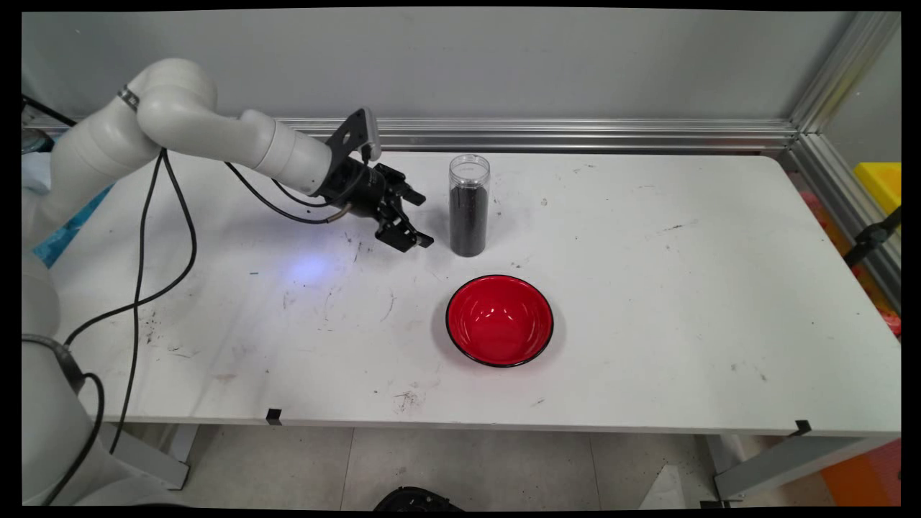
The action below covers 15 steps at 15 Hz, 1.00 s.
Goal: Pick up the black seasoning powder from the table
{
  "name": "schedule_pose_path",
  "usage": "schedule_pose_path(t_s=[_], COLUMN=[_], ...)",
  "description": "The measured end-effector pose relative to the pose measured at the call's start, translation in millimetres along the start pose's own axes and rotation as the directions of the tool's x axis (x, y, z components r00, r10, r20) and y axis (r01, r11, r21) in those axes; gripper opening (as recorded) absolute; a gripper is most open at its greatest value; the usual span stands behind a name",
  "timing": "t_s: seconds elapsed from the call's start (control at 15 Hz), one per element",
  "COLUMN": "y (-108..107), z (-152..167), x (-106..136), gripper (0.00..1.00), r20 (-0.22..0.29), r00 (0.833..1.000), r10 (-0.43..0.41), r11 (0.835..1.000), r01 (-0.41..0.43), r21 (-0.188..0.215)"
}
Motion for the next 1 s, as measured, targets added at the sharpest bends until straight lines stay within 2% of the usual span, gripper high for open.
schedule_pose_path(t_s=[0.47, 1.0], y=[-9, -17], z=[24, 44], x=[-7, -12], gripper=[1.0, 1.0], r20=[-0.049, -0.08], r00=[0.999, 0.997], r10=[0.009, 0.0], r11=[0.999, 0.997], r01=[-0.012, -0.007], r21=[-0.05, -0.083])
